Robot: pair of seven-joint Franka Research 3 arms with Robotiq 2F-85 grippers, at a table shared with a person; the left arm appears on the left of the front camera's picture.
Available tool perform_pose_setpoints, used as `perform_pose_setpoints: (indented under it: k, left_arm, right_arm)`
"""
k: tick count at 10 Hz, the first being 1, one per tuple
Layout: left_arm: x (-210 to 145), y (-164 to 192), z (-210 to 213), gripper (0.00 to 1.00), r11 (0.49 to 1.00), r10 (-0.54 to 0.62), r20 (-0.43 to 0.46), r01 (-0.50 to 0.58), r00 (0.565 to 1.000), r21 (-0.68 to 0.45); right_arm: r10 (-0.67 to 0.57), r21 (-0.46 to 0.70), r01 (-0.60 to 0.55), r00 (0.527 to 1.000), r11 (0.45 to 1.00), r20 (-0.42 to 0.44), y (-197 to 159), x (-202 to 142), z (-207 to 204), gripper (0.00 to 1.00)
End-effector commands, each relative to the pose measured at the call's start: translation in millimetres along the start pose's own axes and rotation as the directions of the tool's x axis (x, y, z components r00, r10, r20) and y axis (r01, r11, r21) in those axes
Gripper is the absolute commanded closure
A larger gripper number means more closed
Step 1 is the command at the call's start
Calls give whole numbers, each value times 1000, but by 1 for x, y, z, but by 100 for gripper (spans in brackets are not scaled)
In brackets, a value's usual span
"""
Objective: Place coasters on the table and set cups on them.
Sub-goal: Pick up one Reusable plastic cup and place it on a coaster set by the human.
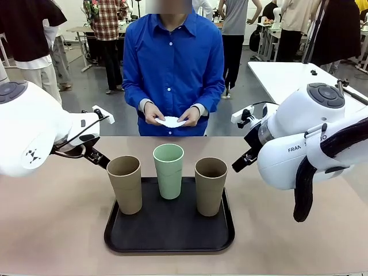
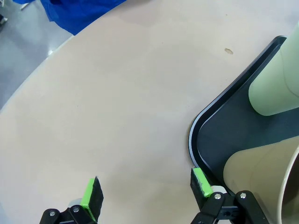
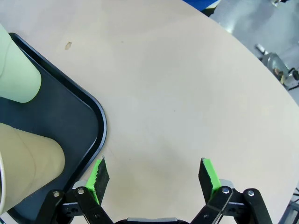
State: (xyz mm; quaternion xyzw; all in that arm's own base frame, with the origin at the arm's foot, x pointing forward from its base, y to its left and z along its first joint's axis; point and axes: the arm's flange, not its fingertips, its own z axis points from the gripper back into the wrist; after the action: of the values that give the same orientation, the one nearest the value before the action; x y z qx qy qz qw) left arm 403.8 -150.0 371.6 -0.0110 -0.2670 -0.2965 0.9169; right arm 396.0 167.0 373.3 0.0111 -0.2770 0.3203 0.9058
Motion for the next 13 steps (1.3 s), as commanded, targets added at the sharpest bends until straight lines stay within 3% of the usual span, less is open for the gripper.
perform_pose_setpoints:
  k: [1,7,8,11,13]
  left_arm:
    - [0,0,0,0,1000,0,0,0,1000,0]
    - [0,0,0,0,1000,0,0,0,1000,0]
    - [7,13,5,0,1000,-14,-34,15,999,25]
    - [9,25,77,0,999,-50,44,50,998,-15]
    - [-10,20,117,0,996,-55,3,55,998,-69]
  right_arm:
    - [0,0,0,1000,1000,0,0,0,0,0]
    - [0,0,0,1000,1000,0,0,0,0,0]
    - [-6,76,5,1000,997,6,-1,7,10,0]
    - [21,31,-20,999,999,-49,8,7,90,0]
    - [7,-81,-21,987,997,-163,27,-5,138,0]
